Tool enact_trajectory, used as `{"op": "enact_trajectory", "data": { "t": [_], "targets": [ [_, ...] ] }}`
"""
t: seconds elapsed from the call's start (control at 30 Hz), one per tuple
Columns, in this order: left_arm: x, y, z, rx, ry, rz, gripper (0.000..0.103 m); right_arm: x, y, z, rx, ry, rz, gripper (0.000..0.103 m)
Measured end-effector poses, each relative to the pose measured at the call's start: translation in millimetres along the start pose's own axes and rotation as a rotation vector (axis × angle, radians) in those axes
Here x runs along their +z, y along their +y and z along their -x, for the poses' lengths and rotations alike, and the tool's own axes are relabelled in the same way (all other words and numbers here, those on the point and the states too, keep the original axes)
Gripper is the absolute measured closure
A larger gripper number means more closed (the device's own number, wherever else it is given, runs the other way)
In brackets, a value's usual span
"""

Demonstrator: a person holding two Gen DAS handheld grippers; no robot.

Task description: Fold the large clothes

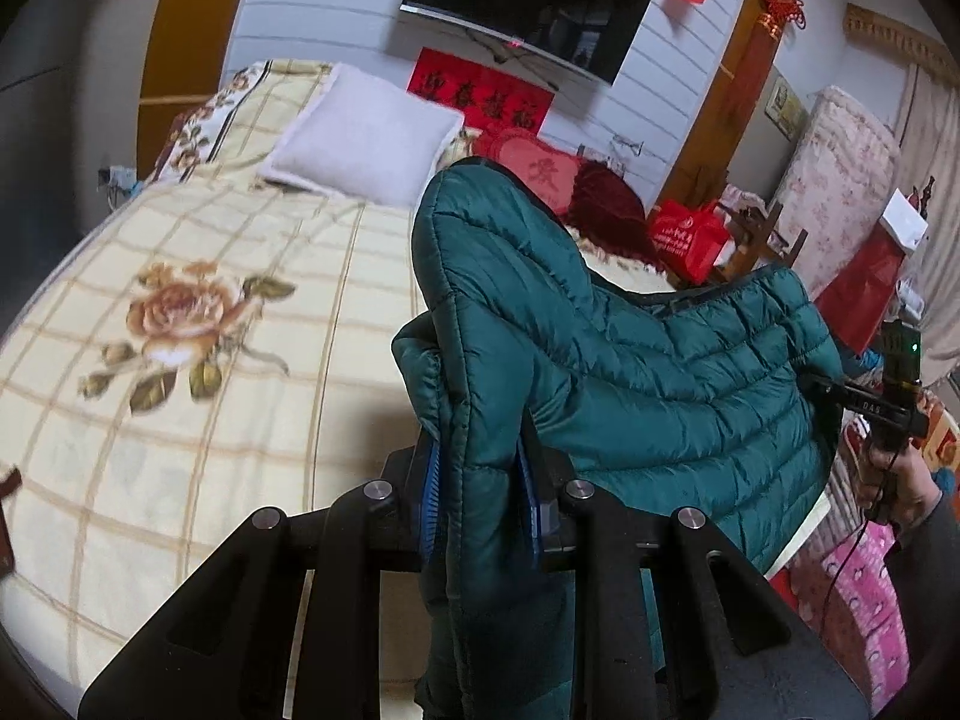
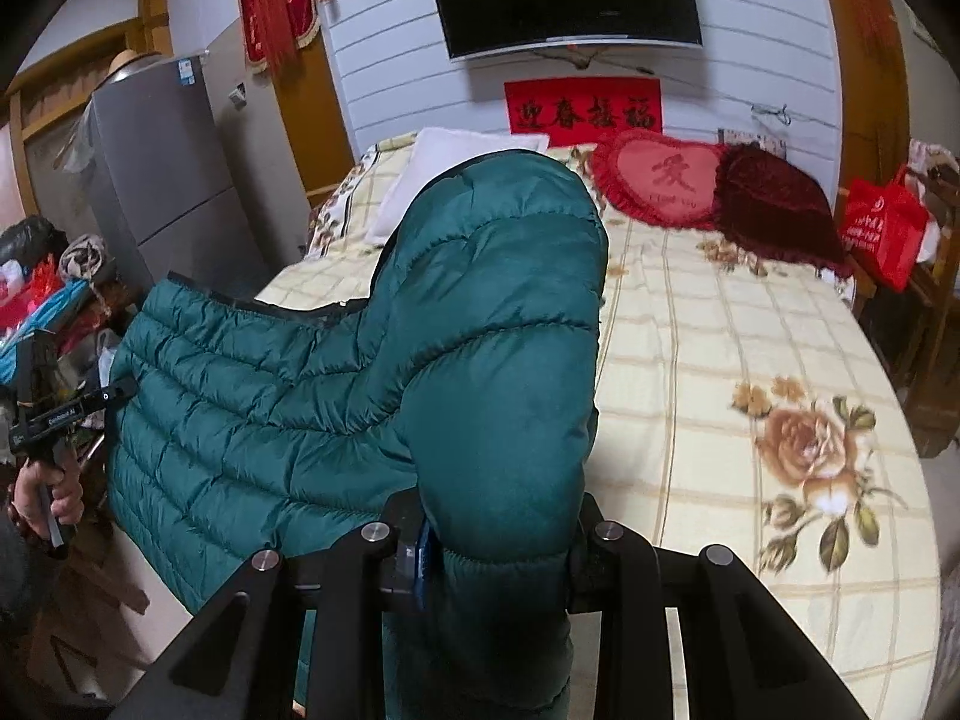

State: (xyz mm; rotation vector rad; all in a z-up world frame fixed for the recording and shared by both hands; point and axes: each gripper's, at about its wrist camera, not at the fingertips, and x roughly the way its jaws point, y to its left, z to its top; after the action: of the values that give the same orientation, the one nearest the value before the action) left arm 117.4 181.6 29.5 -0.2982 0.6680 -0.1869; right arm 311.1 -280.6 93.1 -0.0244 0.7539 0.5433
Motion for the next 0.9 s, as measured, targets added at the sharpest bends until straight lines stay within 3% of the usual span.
{"op": "enact_trajectory", "data": {
  "t": [0.23,0.4,0.43,0.47,0.53,0.73,0.9],
  "targets": [
    [-26.8,22.5,-64.3,0.068,0.093,0.037,0.082,-46.3,-16.6,-50.0,0.020,0.084,-0.087,0.075],
    [-38.4,38.5,-84.7,0.111,0.114,0.089,0.074,-63.3,-30.6,-88.9,-0.001,0.137,-0.152,0.071],
    [-38.9,40.6,-86.0,0.118,0.117,0.094,0.071,-64.1,-34.5,-93.5,0.002,0.138,-0.179,0.068],
    [-39.3,42.7,-87.1,0.119,0.120,0.100,0.069,-64.1,-35.3,-95.7,-0.006,0.141,-0.192,0.056],
    [-39.3,45.6,-89.6,0.136,0.134,0.103,0.056,-63.6,-41.6,-103.1,-0.059,0.162,-0.229,0.045],
    [-34.2,63.9,-71.2,0.190,0.103,0.163,0.054,-59.8,-55.1,-91.2,-0.102,0.121,-0.365,0.044],
    [-23.9,46.9,-55.9,0.200,0.059,0.137,0.054,-45.2,-27.0,-60.9,-0.147,0.059,-0.270,0.043]
  ]
}}
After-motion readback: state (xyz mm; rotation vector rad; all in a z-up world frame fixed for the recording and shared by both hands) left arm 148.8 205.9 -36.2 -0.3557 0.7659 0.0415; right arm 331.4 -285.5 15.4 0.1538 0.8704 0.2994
